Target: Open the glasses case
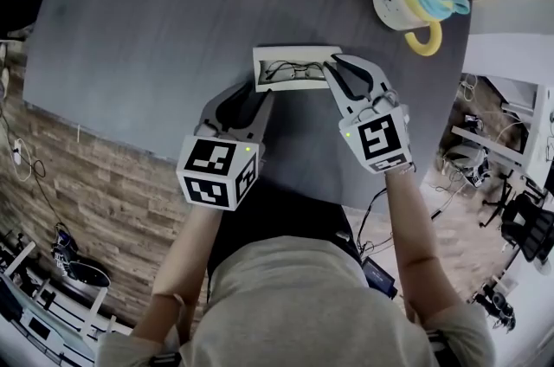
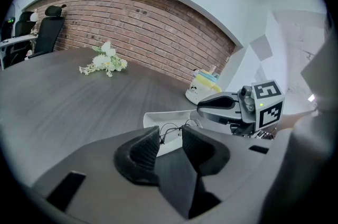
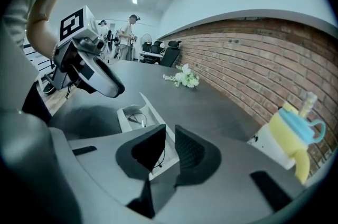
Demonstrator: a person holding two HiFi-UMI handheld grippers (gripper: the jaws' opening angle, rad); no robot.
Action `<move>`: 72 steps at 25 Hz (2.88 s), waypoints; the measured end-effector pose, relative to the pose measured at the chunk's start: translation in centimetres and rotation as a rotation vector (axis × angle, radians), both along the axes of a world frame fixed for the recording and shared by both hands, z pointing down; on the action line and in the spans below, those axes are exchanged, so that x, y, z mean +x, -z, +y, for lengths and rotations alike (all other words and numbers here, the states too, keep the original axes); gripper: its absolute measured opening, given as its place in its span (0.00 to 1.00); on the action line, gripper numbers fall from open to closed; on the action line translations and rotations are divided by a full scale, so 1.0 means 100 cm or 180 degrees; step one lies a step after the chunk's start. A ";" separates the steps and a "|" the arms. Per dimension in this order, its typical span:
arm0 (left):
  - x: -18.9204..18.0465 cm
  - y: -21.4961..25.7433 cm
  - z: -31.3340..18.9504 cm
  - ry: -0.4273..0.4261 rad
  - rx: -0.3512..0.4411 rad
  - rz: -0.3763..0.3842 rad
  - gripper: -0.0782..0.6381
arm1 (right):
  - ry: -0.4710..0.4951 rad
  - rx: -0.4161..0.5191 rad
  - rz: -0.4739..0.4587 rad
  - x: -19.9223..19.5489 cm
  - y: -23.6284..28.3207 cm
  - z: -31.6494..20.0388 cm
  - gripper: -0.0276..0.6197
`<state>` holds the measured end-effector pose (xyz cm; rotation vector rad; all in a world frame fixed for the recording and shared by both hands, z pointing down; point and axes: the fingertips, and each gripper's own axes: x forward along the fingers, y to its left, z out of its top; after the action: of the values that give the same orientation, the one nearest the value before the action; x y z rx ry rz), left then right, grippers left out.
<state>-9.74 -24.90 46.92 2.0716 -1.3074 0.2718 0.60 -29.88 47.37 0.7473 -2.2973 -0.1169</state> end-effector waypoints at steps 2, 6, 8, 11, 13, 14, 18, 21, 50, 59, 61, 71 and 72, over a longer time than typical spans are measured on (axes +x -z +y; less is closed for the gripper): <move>-0.001 0.000 -0.004 0.0024 0.0007 -0.0008 0.31 | -0.0014 -0.0001 -0.0002 -0.002 0.001 -0.008 0.14; -0.005 0.002 -0.009 0.0083 0.0021 0.0057 0.31 | -0.0022 -0.0019 -0.0014 -0.005 0.001 -0.022 0.14; -0.007 0.001 -0.011 0.0094 0.0014 0.0048 0.31 | -0.0018 -0.0055 -0.0013 -0.006 0.000 -0.029 0.14; -0.010 -0.002 -0.012 0.0095 -0.0015 0.0013 0.31 | -0.0003 -0.0106 0.0027 -0.008 -0.002 -0.037 0.12; -0.011 -0.004 -0.013 0.0097 -0.0034 -0.0008 0.30 | -0.0026 -0.0128 0.0030 -0.009 -0.003 -0.042 0.13; -0.012 -0.005 -0.014 0.0097 -0.0043 -0.0014 0.30 | -0.0047 -0.0137 0.0024 -0.009 -0.004 -0.044 0.13; -0.014 -0.008 -0.016 0.0096 -0.0075 -0.0029 0.30 | -0.0127 -0.0114 0.0024 -0.010 -0.007 -0.052 0.13; -0.015 -0.009 -0.017 0.0092 -0.0085 -0.0042 0.30 | -0.0176 -0.0122 0.0027 -0.011 -0.009 -0.057 0.13; -0.010 0.019 0.003 0.0089 0.0124 -0.0085 0.30 | -0.0650 -0.0054 -0.0673 0.009 0.047 -0.025 0.18; -0.005 0.050 0.017 0.0000 0.0386 -0.0153 0.24 | -0.0760 -0.0112 -0.1230 0.021 0.088 0.009 0.15; -0.001 0.057 0.020 -0.0044 0.0463 -0.0193 0.22 | -0.0770 -0.0105 -0.1355 0.024 0.096 0.018 0.11; 0.022 0.078 0.046 -0.0385 0.0669 -0.0467 0.17 | -0.0738 -0.0188 -0.1768 0.027 0.122 0.073 0.05; 0.023 0.080 0.047 -0.0400 0.0688 -0.0502 0.16 | -0.0770 -0.0222 -0.1826 0.027 0.123 0.077 0.05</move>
<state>-7.40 -20.23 38.95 2.3604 -1.3512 0.3698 3.32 -22.20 35.03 1.1265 -2.6948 0.3283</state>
